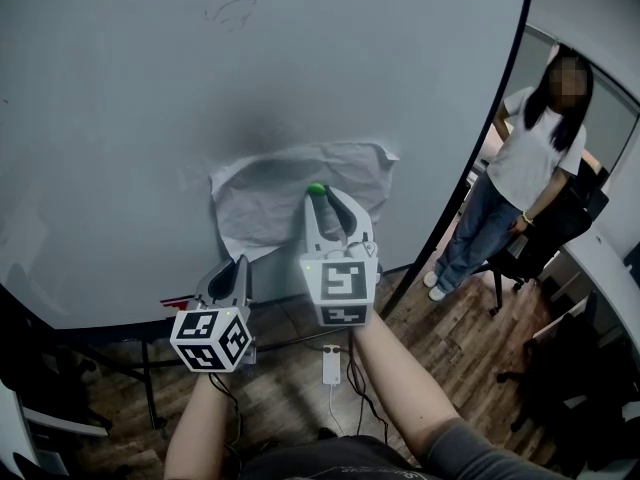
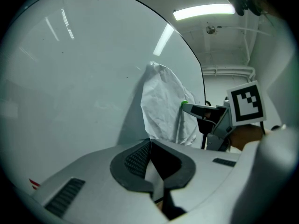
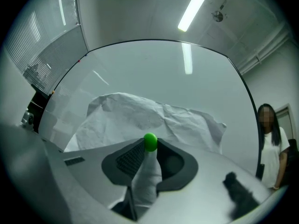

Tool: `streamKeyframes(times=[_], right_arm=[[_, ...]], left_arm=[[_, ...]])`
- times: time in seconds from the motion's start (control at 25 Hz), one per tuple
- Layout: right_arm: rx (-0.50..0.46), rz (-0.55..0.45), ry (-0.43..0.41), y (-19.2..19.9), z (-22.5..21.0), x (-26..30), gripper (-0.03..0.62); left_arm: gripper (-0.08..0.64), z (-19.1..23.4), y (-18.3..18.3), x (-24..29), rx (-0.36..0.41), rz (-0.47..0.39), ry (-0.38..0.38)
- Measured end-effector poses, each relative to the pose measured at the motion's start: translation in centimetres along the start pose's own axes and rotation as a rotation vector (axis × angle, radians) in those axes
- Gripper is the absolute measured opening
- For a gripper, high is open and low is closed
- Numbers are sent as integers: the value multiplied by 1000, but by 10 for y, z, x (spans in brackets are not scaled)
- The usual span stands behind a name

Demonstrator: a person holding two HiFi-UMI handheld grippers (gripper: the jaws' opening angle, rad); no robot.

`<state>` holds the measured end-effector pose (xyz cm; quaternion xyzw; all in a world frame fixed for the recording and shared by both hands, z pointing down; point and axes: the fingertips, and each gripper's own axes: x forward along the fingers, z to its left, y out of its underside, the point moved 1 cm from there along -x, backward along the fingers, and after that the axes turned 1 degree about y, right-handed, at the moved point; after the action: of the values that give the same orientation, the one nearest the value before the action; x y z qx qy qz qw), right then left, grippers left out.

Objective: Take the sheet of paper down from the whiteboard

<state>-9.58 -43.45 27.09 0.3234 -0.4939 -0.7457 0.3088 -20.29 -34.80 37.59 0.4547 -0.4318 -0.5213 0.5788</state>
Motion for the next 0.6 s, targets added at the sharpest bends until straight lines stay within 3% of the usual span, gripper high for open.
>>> streamKeyframes(times=[0.32,0.48,0.6], right_arm=[[-9,-68,-4,-10,0,-10,66],[13,-59,-12,-5,3,-16,66],[20,-38,-4,5,5,-26,66]], left_arm=[[12,5,-3,-3,-14,-17,-5],[12,6,-5,-6,-42,-30,4],[12,4,-5,-9,-16,-18,21]])
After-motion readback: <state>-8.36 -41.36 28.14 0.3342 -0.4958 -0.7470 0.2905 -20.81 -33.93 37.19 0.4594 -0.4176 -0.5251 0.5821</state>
